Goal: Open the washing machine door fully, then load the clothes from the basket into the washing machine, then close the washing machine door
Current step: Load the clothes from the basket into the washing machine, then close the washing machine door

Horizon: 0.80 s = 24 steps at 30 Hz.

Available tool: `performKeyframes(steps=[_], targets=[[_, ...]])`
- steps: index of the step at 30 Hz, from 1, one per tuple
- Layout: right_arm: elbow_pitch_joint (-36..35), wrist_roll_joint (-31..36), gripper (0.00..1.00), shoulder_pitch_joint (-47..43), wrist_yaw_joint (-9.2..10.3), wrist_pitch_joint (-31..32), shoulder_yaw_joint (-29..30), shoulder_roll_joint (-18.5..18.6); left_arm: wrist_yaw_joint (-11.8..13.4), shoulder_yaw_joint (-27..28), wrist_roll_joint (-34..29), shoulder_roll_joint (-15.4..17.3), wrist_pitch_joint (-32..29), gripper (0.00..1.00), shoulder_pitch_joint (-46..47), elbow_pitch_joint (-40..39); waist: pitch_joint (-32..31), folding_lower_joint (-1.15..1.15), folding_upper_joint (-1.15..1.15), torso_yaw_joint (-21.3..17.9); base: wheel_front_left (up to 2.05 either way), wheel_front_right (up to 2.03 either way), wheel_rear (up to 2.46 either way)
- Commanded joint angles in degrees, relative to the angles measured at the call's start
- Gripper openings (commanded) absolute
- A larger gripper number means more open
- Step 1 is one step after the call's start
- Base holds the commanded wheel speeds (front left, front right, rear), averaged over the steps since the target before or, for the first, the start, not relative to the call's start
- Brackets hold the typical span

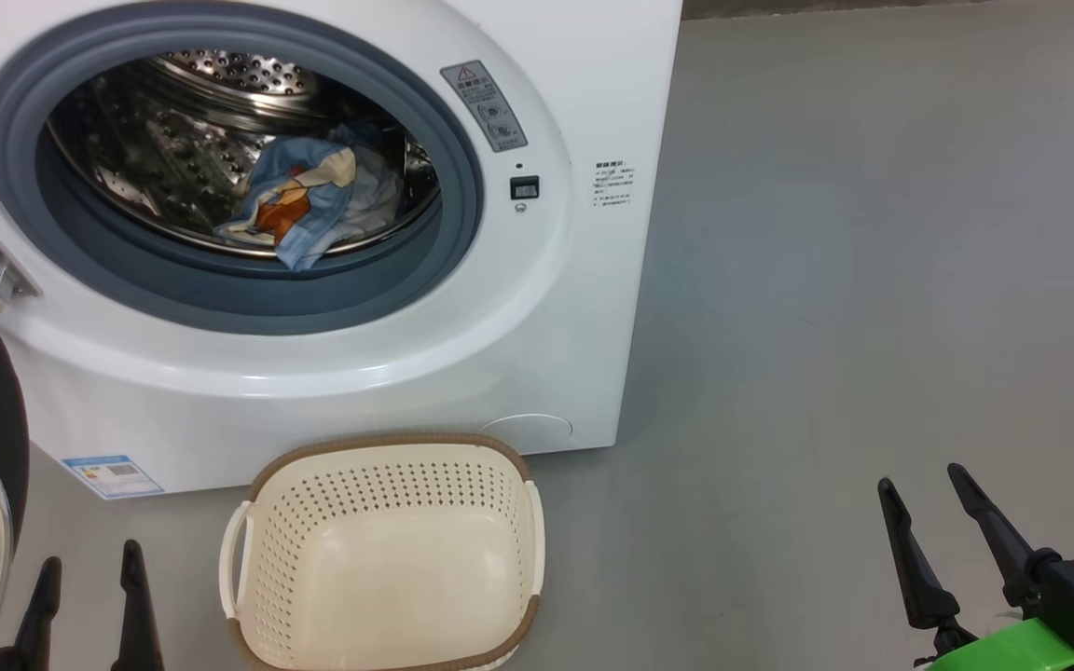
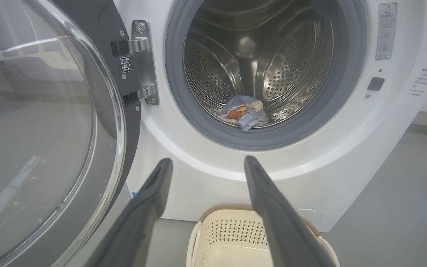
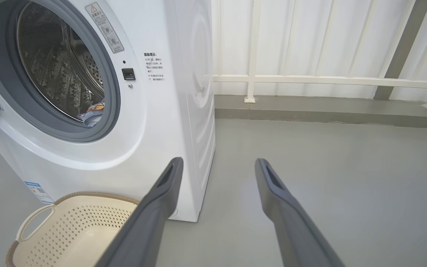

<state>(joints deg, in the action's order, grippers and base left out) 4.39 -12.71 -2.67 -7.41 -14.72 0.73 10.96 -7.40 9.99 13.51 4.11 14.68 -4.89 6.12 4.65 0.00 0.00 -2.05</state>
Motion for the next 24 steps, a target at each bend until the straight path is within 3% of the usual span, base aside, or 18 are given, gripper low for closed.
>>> performKeyframes(steps=[1,13,24], targets=[[-1.5,0.5,1.00,0.3,-0.08,-0.3,-1.0,0.8,-0.1,1.7,0.2,1.2,0.3,1.00,0.8,-1.8,0.0,0.00,0.00,0.0,0.00,0.00,0.00],[-1.7,0.4,1.00,0.3,-0.08,-0.3,-0.9,0.6,-0.1,1.2,-0.4,1.7,0.3,1.00,1.0,-1.9,0.6,0.00,0.00,0.2,-0.16,0.16,0.00],[-1.6,0.4,1.00,0.2,-0.08,-0.3,-0.7,0.6,-0.1,0.7,0.3,1.7,0.3,1.00,1.1,-2.4,0.3,0.00,0.00,0.5,-1.30,1.30,0.00]])
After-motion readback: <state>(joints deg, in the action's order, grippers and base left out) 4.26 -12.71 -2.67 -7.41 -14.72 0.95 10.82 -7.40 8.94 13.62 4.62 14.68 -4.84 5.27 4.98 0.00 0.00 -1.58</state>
